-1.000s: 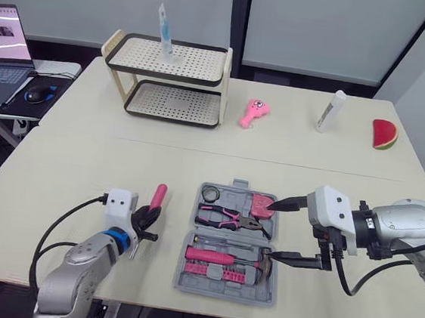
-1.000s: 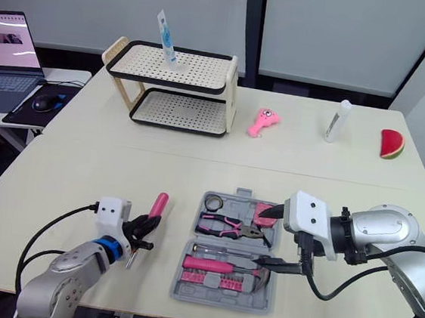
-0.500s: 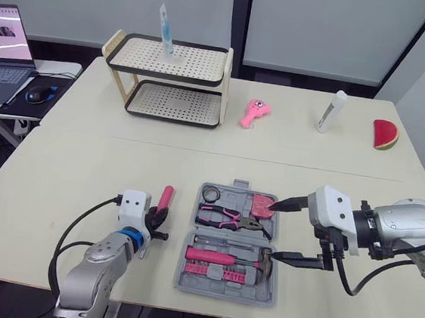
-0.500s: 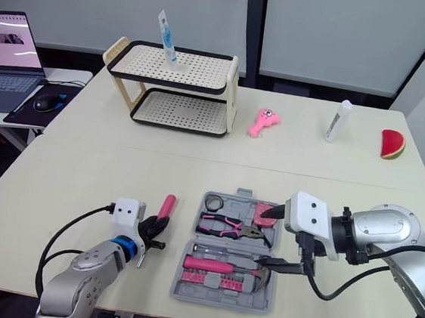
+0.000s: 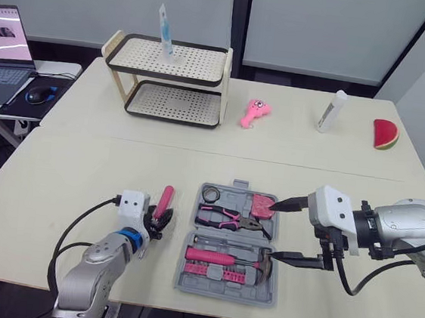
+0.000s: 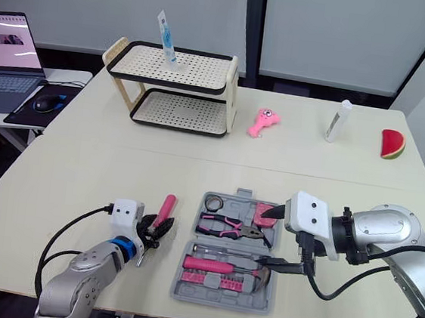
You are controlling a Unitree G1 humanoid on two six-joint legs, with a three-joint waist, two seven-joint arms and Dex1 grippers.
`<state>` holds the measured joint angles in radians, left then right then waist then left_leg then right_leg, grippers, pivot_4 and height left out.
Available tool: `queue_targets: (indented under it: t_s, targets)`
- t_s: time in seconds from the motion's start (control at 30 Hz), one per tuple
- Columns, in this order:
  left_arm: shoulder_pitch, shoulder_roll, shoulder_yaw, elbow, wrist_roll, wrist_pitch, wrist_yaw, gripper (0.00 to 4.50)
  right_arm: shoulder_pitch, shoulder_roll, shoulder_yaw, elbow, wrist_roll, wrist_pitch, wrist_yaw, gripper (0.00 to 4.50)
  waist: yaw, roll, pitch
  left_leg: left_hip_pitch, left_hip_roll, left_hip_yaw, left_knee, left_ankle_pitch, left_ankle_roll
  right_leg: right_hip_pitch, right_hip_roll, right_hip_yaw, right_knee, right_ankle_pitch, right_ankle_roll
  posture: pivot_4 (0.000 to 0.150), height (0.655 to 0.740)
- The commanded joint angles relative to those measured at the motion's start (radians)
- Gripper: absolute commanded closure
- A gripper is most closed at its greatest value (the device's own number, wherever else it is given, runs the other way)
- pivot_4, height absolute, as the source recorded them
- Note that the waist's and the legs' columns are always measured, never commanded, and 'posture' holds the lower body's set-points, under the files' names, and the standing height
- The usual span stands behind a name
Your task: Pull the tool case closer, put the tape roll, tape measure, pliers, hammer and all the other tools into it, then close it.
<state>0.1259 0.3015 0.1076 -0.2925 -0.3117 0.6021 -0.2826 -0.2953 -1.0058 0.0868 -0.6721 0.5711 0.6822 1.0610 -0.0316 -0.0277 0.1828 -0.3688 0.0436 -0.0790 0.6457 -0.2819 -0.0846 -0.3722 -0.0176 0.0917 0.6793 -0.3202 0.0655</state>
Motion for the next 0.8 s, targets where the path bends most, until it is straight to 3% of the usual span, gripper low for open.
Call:
queue_targets:
  t_s: [0.03, 0.07, 0.2, 0.33, 0.43, 0.53, 0.63, 0.8]
  targets:
    - [0.044, 0.046, 0.042, -0.077, -0.008, -0.002, -0.029, 0.35, 0.002, -0.005, -0.043, -0.035, 0.01, -0.004, -0.014, 0.0, 0.0, 0.0, 0.0, 0.0, 0.0, 0.0, 0.0, 0.0, 0.0, 0.0, 0.0, 0.0, 0.0, 0.0, 0.0, 0.15, 0.735]
    - [0.056, 0.059, 0.046, -0.089, -0.008, -0.005, -0.038, 0.07, 0.005, -0.005, -0.046, -0.038, 0.011, -0.002, -0.016, 0.0, 0.002, 0.0, 0.0, 0.0, 0.0, 0.0, 0.0, 0.0, 0.0, 0.0, 0.0, 0.0, 0.0, 0.0, 0.0, 0.15, 0.735]
    - [0.112, 0.15, 0.076, -0.145, -0.062, -0.023, -0.17, 0.02, 0.017, -0.007, -0.059, -0.046, 0.013, 0.001, -0.029, 0.0, 0.002, 0.0, 0.001, -0.001, 0.0, 0.0, 0.0, 0.0, 0.0, -0.001, 0.0, 0.0, 0.0, 0.0, 0.0, 0.15, 0.735]
    - [0.1, 0.345, 0.134, -0.065, -0.078, -0.137, -0.409, 0.02, 0.02, 0.0, -0.076, -0.058, 0.023, 0.016, -0.052, 0.0, 0.002, 0.001, 0.001, -0.001, 0.0, 0.0, 0.0, 0.0, 0.0, -0.001, 0.0, -0.001, 0.0, -0.001, -0.001, 0.15, 0.735]
    - [0.012, 0.544, 0.096, 0.129, 0.037, -0.487, -0.664, 0.02, 0.025, 0.014, -0.095, -0.08, 0.046, 0.047, -0.088, 0.0, 0.006, 0.003, 0.004, -0.001, 0.001, 0.0, -0.001, 0.0, 0.0, -0.003, 0.001, -0.002, 0.0, -0.003, -0.004, 0.15, 0.735]
    - [-0.149, 0.653, -0.003, 0.346, 0.124, -0.816, -0.851, 0.02, 0.039, 0.027, -0.101, -0.109, 0.064, 0.082, -0.132, 0.0, 0.011, 0.006, 0.005, -0.01, 0.002, -0.001, -0.001, 0.003, -0.003, -0.011, 0.001, -0.004, 0.0, 0.001, -0.004, 0.15, 0.735]
    - [-0.374, 0.683, -0.131, 0.571, 0.205, -1.135, -1.023, 0.02, 0.048, 0.047, -0.101, -0.136, 0.096, 0.147, -0.19, 0.0, 0.012, 0.008, 0.005, -0.014, -0.001, 0.001, 0.0, 0.003, -0.005, -0.013, -0.001, -0.001, -0.001, 0.003, -0.001, 0.15, 0.735]
    - [-0.747, 0.603, -0.34, 0.935, 0.295, -1.583, -1.213, 0.02, 0.027, 0.092, -0.098, -0.175, 0.185, 0.283, -0.302, 0.0, 0.007, 0.007, 0.005, -0.016, -0.001, -0.001, 0.001, 0.004, -0.004, -0.015, 0.0, -0.003, 0.001, 0.003, -0.001, 0.15, 0.735]
